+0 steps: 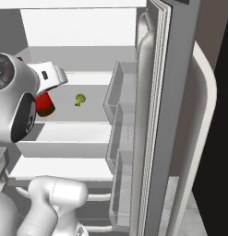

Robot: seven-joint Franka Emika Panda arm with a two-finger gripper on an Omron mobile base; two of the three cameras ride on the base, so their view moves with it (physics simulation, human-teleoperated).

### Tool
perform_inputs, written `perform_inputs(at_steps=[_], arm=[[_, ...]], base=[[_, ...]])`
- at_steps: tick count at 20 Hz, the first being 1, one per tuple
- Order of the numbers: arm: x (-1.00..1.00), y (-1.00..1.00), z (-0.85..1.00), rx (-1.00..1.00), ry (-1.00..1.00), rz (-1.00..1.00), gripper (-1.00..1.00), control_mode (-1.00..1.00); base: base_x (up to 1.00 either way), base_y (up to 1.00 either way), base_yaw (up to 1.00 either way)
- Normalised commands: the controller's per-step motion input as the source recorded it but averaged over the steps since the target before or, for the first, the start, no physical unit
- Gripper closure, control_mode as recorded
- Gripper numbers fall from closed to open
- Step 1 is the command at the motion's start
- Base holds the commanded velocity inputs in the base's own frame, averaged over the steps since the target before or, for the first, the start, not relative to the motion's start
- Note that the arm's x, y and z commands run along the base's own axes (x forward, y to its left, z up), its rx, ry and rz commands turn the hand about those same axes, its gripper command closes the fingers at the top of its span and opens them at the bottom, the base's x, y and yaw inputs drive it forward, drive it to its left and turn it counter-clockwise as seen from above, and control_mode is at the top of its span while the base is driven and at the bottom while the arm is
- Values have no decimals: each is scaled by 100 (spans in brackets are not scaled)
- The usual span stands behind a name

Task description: Place the beer on the top shelf of the fridge to keep it out of children's reach, and place the broccoli and lemon on lower shelves for easy access.

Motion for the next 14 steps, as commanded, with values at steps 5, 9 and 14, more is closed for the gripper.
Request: perform_inputs(at_steps=[5, 9, 14], arm=[[20, 10, 22, 11, 0, -7, 100, -100], [22, 0, 25, 16, 0, -4, 100, -100], [23, 0, 31, 15, -2, -3, 100, -100]], base=[[0, 0, 0], [0, 0, 0], [0, 0, 0]])
